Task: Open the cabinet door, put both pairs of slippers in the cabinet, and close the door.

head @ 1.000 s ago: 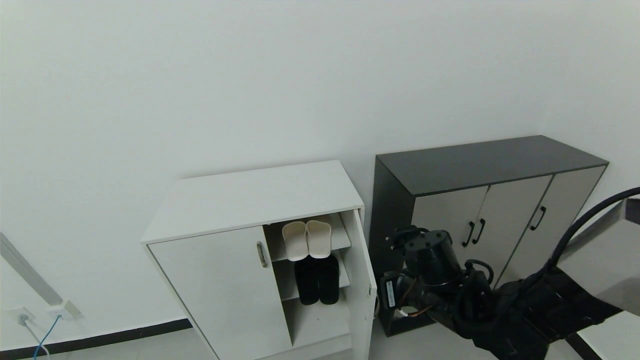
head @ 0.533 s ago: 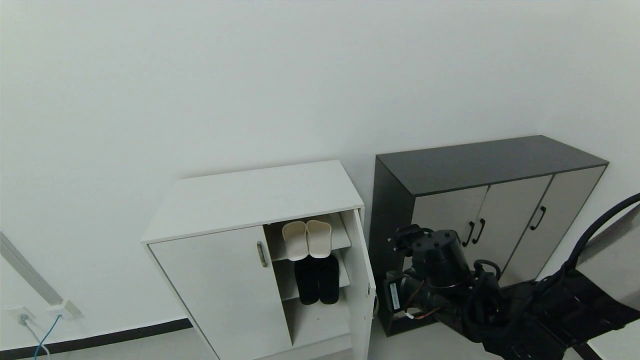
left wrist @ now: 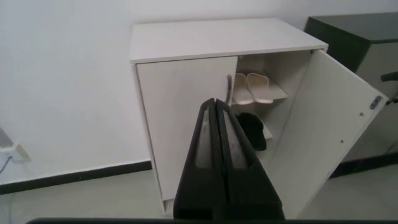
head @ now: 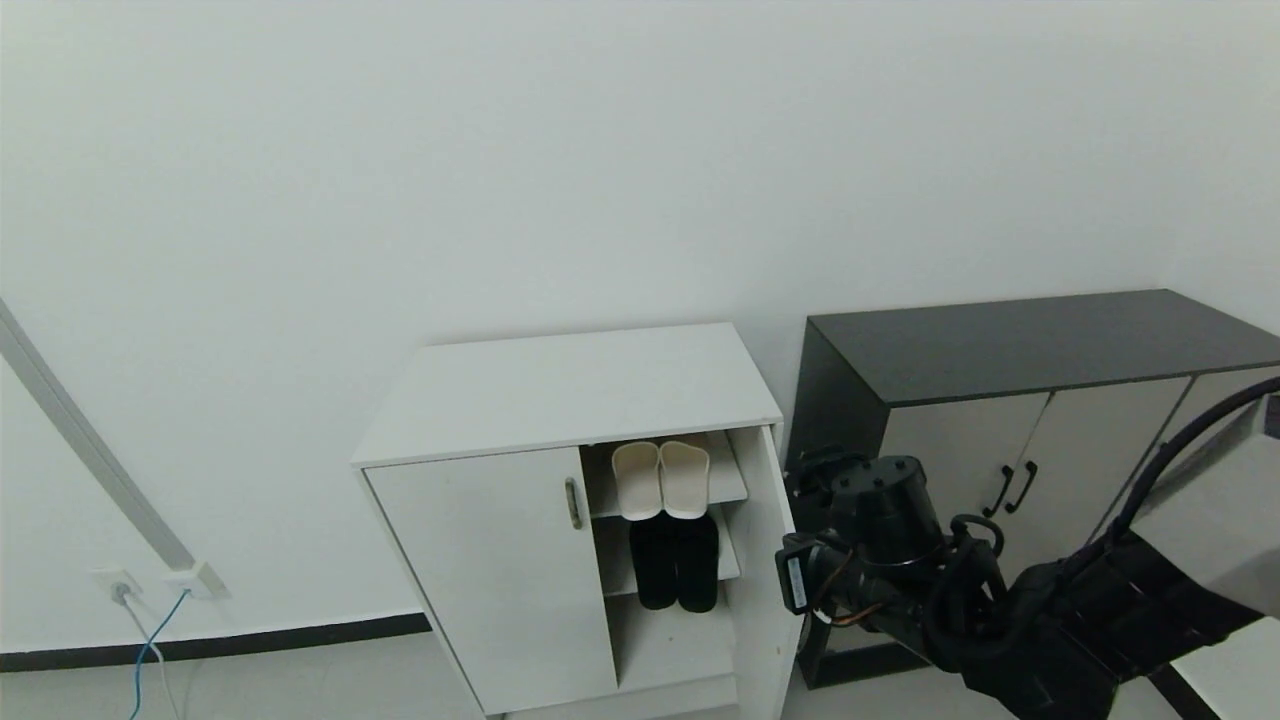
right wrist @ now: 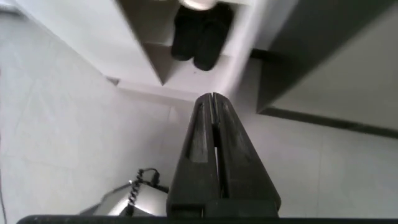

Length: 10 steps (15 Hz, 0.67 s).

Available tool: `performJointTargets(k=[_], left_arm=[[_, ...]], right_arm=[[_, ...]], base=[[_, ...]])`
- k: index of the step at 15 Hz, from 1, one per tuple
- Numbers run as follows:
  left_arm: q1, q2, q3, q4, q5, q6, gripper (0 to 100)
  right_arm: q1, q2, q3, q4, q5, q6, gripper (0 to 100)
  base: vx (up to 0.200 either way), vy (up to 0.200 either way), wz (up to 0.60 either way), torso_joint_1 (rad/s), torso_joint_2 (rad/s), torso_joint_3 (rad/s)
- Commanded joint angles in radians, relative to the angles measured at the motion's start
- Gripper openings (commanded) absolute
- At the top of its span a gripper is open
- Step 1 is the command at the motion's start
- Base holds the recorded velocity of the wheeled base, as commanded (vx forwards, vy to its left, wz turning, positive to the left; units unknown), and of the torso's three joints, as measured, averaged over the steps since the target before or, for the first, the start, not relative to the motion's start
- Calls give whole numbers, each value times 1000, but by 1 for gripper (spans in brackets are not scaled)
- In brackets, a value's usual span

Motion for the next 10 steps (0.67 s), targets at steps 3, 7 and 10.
performJointTargets(k=[3, 7, 10], left_arm=[[1, 0, 0, 0, -1, -1, 0], [0, 0, 0, 0, -1, -4, 0], [1, 0, 0, 0, -1, -4, 0]], right_arm=[[-60, 42, -3, -23, -6, -39, 0], [-109, 100, -3, -62, -6, -74, 0], [-91, 165, -6, -112, -3, -74, 0]], base=[[0, 0, 0, 0, 0, 0], [0, 0, 0, 0, 0, 0], [0, 0, 0, 0, 0, 0]])
